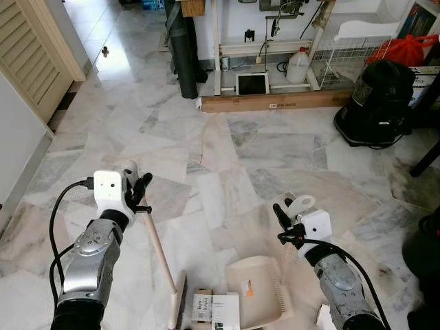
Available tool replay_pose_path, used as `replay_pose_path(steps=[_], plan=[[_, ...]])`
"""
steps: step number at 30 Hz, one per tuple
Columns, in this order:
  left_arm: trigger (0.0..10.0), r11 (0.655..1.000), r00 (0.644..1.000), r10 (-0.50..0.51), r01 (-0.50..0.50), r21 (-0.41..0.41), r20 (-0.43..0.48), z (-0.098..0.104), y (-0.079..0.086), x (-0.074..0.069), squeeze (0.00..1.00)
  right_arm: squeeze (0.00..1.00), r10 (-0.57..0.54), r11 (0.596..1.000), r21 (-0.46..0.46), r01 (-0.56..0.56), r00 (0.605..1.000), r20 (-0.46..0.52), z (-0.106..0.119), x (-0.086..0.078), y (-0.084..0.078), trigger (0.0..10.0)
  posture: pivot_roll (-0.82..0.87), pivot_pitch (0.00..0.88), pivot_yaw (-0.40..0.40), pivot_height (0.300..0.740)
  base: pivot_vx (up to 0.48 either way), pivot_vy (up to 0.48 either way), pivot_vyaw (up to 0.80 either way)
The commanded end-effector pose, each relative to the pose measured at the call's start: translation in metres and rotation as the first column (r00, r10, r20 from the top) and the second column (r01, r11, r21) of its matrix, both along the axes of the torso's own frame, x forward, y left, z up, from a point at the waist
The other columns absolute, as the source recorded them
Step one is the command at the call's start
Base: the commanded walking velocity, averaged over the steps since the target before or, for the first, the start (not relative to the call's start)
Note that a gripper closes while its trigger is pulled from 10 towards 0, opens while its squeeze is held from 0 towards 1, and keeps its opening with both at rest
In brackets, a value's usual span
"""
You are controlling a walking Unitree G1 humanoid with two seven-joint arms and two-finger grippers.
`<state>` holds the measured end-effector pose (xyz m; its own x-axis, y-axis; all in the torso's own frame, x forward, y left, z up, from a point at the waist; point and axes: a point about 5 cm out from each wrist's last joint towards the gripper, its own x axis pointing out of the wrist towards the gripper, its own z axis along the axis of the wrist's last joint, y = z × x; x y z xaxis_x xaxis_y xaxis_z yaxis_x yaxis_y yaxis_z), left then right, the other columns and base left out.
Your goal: Sweep floor
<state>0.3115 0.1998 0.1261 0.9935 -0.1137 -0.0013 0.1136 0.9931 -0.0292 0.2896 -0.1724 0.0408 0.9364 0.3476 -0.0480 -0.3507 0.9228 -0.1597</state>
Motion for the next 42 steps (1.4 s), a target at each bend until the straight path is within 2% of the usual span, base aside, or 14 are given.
replay_pose_path(steps=[1,3,8,12,20,22,29,31,35,37,41,42], plan=[[10.0,0.998,0.999,-0.010,0.008,-0.062,-0.032,-0.002,0.000,0.002,0.00,0.00,0.018,0.999,0.027,-0.017,0.998,-0.057,-0.010,-0.007,0.005,10.0,-0.02,0.140,0.077,0.740,0.000,0.000,0.00],[10.0,0.995,0.999,-0.019,0.014,-0.104,-0.040,-0.001,-0.002,0.003,0.00,0.00,0.020,0.999,0.027,-0.019,0.998,-0.058,-0.010,-0.007,0.005,10.0,-0.02,0.141,0.078,0.740,0.000,0.000,0.00],[10.0,0.990,0.998,-0.033,0.025,-0.141,-0.053,-0.001,-0.004,0.004,0.00,0.00,0.021,0.999,0.027,-0.019,0.998,-0.065,-0.010,-0.006,0.005,10.0,-0.01,0.141,0.078,0.740,0.000,0.000,0.00],[10.0,0.989,0.998,-0.034,0.026,-0.143,-0.054,0.000,-0.004,0.004,0.00,0.00,0.024,0.999,0.028,-0.022,0.997,-0.068,-0.010,-0.006,0.005,10.0,-0.01,0.138,0.076,0.740,0.000,0.000,0.00],[10.0,0.996,1.000,0.023,-0.022,-0.088,0.003,0.007,0.004,0.004,0.00,0.00,0.020,1.000,0.024,-0.018,0.997,-0.076,-0.011,-0.006,0.004,10.0,-0.02,0.114,0.074,0.740,0.000,0.000,0.00],[10.0,0.994,0.996,0.064,-0.058,-0.095,0.057,0.015,0.008,0.003,0.00,0.00,-0.010,0.997,0.069,0.015,0.997,-0.070,-0.008,-0.004,0.000,10.0,-0.02,0.104,0.074,0.740,0.000,0.000,0.00],[10.0,0.995,0.991,0.082,-0.076,-0.065,0.102,0.021,0.008,0.001,0.00,0.00,-0.052,0.990,0.131,0.058,0.998,-0.045,0.001,0.002,-0.006,10.0,-0.02,0.081,0.076,0.740,0.000,0.000,0.00],[10.0,0.997,0.991,0.073,-0.072,-0.018,0.115,0.022,0.008,-0.001,0.00,0.00,-0.043,0.993,0.111,0.048,0.998,-0.044,0.001,0.002,-0.006,10.0,-0.02,0.066,0.073,0.740,0.000,0.000,0.00],[10.0,0.997,0.991,0.075,-0.074,-0.010,0.114,0.020,0.008,-0.003,0.00,0.00,-0.013,0.994,0.110,0.020,0.998,-0.062,0.000,0.002,-0.005,10.0,-0.02,0.062,0.070,0.740,0.000,0.000,0.00],[10.0,0.997,0.990,0.075,-0.078,0.020,0.120,0.020,0.009,-0.002,0.00,0.00,0.003,0.991,0.130,0.007,0.997,-0.073,0.000,0.003,-0.004,10.0,-0.02,0.060,0.069,0.740,0.000,0.000,0.00],[10.0,0.995,0.990,0.067,-0.075,0.062,0.127,0.021,0.008,-0.003,0.00,0.00,0.057,0.995,0.086,-0.050,0.996,-0.073,0.002,0.004,-0.001,10.0,-0.02,0.055,0.068,0.740,0.000,0.000,0.00],[10.0,0.994,0.989,0.063,-0.074,0.080,0.137,0.023,0.007,-0.003,0.00,0.00,0.077,0.997,0.025,-0.076,0.996,-0.053,0.004,0.004,-0.001,10.0,-0.02,0.056,0.069,0.740,0.000,0.000,0.00]])
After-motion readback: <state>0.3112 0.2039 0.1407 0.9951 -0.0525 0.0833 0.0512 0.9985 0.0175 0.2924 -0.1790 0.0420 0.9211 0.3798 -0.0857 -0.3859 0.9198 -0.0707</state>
